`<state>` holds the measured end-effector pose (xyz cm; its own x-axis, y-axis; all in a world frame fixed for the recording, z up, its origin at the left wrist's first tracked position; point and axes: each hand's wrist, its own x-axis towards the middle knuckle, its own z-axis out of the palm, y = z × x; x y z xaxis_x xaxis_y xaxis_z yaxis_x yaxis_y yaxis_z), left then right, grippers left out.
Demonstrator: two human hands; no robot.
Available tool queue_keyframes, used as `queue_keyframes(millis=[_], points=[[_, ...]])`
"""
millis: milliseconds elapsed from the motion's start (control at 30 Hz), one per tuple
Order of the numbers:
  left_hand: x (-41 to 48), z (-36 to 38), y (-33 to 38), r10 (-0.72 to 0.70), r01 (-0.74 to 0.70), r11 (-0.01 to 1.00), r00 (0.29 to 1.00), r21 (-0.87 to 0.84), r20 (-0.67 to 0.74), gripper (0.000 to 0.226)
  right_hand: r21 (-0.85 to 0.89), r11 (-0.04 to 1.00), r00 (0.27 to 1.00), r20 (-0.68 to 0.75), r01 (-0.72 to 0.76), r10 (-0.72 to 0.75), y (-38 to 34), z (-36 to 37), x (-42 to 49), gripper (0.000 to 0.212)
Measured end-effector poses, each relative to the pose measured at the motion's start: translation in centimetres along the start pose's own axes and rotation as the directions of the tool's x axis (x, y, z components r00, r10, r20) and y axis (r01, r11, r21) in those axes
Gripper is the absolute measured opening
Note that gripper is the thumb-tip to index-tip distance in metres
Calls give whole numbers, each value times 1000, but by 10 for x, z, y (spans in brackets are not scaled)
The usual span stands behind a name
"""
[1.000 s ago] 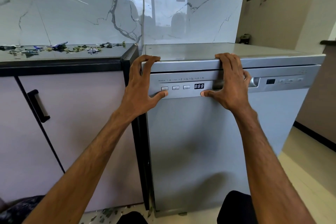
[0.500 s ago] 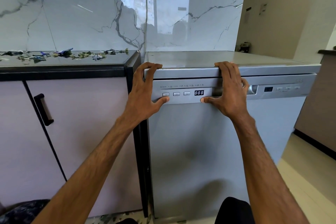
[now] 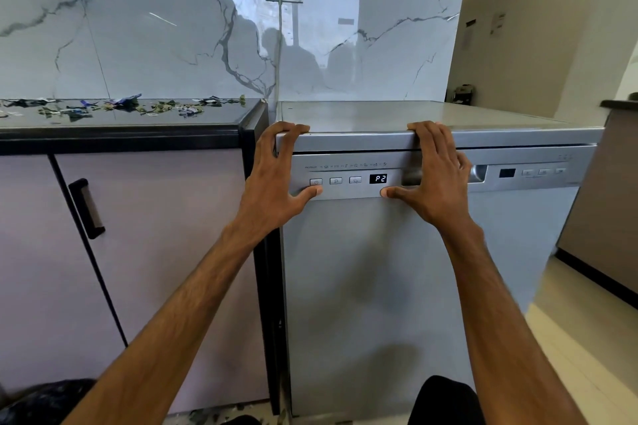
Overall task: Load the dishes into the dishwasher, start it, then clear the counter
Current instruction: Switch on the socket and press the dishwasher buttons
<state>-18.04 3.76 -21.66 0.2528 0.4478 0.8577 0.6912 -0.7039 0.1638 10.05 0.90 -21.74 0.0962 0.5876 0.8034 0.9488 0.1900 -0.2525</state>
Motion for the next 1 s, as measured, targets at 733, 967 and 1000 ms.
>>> queue_keyframes(millis=[733, 967, 1000], points=[[1, 2, -3, 7, -7, 1000, 1000, 18, 2, 93, -32, 999, 999, 36, -19, 20, -1, -2, -1, 120], [1, 1, -3, 28, -28, 999, 1000, 24, 0, 95, -63, 998, 999, 38, -3, 5, 3, 0, -1, 120], [1, 1, -3, 28, -28, 999, 1000, 25, -2, 95, -65, 998, 999, 38, -3, 5, 3, 0, -1, 120]])
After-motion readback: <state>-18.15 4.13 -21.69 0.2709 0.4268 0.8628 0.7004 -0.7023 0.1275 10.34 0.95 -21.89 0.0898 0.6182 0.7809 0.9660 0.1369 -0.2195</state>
